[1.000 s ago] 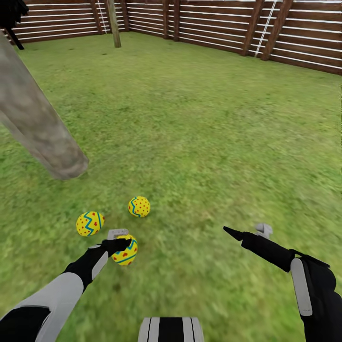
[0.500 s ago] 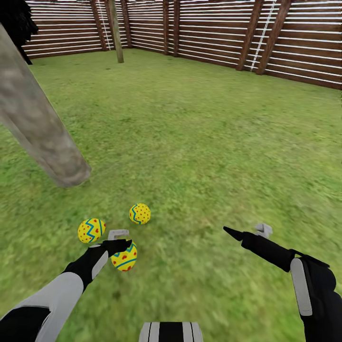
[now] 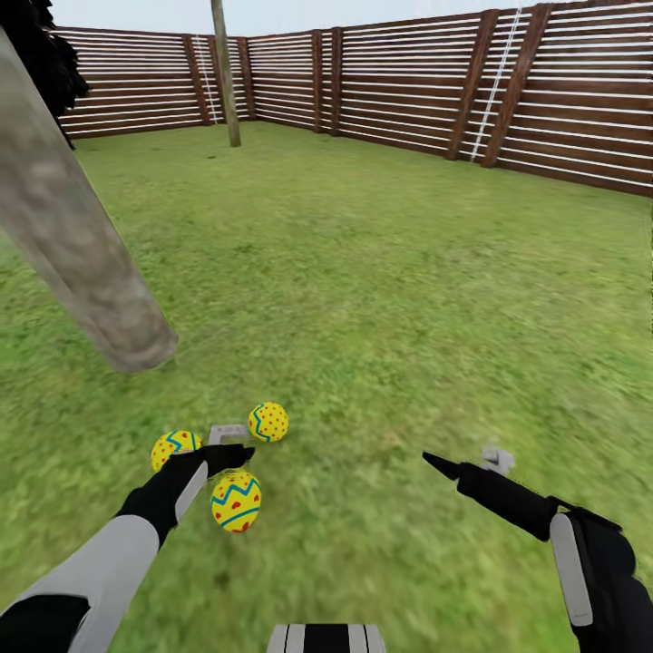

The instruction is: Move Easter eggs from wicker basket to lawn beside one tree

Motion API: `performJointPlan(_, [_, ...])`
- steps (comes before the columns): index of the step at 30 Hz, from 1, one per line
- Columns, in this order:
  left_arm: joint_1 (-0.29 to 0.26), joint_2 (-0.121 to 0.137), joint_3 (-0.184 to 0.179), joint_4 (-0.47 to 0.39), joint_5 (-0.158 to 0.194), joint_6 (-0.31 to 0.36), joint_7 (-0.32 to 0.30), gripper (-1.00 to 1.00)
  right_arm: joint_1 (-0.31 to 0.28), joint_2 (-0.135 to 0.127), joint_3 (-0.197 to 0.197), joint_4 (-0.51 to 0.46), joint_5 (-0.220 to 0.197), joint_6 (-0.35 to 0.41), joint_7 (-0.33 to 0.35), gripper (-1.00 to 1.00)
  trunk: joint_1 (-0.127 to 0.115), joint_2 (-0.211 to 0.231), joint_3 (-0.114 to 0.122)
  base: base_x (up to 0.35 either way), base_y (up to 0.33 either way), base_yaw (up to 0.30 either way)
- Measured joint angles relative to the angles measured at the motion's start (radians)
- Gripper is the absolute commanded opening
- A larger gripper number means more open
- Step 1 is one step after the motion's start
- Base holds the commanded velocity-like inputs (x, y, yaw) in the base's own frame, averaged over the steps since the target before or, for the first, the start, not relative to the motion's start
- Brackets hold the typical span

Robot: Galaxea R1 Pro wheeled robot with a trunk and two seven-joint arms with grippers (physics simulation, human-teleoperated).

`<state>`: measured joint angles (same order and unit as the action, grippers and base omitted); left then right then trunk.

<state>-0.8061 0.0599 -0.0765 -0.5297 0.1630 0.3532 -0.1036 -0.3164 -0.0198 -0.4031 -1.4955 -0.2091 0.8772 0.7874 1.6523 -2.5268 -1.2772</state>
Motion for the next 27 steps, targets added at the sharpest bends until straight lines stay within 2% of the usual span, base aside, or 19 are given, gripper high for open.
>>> performJointPlan(5, [0.051,0.000,-0.001,-0.159,0.000,0.077,0.000,1.00,0.047,-0.007,-0.005,0.002,0.002,-0.001,0.003,1.00,-0.002,0.001,0.019,0.000,0.000,0.000])
performJointPlan(7, [0.095,0.001,-0.001,-0.275,-0.001,0.129,-0.001,1.00,0.065,-0.010,-0.006,0.000,0.005,-0.001,0.005,1.00,-0.003,0.002,0.027,0.000,0.000,0.000])
performJointPlan(9, [0.115,0.005,0.000,-0.345,0.000,0.174,-0.001,1.00,0.077,-0.016,-0.009,-0.002,0.006,-0.001,0.011,1.00,-0.004,0.002,0.035,0.000,0.000,0.000])
performJointPlan(11, [0.123,0.008,0.000,-0.388,0.000,0.207,-0.001,1.00,0.090,-0.021,-0.010,-0.003,0.006,-0.001,0.020,1.00,-0.005,0.003,0.043,0.000,0.000,0.000])
performJointPlan(17, [0.135,0.015,0.000,-0.566,0.002,0.359,0.000,1.00,0.121,-0.072,-0.014,-0.004,-0.003,-0.001,0.091,1.00,-0.008,0.004,0.066,0.000,0.000,0.000])
performJointPlan(19, [0.137,0.016,0.000,-0.601,0.001,0.382,0.000,1.00,0.123,-0.078,-0.021,-0.004,-0.003,-0.001,0.099,1.00,-0.009,0.004,0.074,0.000,0.000,0.000])
performJointPlan(23, [0.145,0.017,-0.001,-0.720,0.003,0.464,0.000,1.00,0.125,-0.087,-0.062,-0.005,-0.005,0.002,0.109,1.00,-0.010,0.005,0.089,0.000,0.000,0.000])
performJointPlan(27, [0.146,0.016,-0.001,-0.815,0.004,0.527,0.001,1.00,0.125,-0.089,-0.072,-0.006,-0.006,0.003,0.124,1.00,-0.012,0.006,0.105,0.000,0.000,0.000])
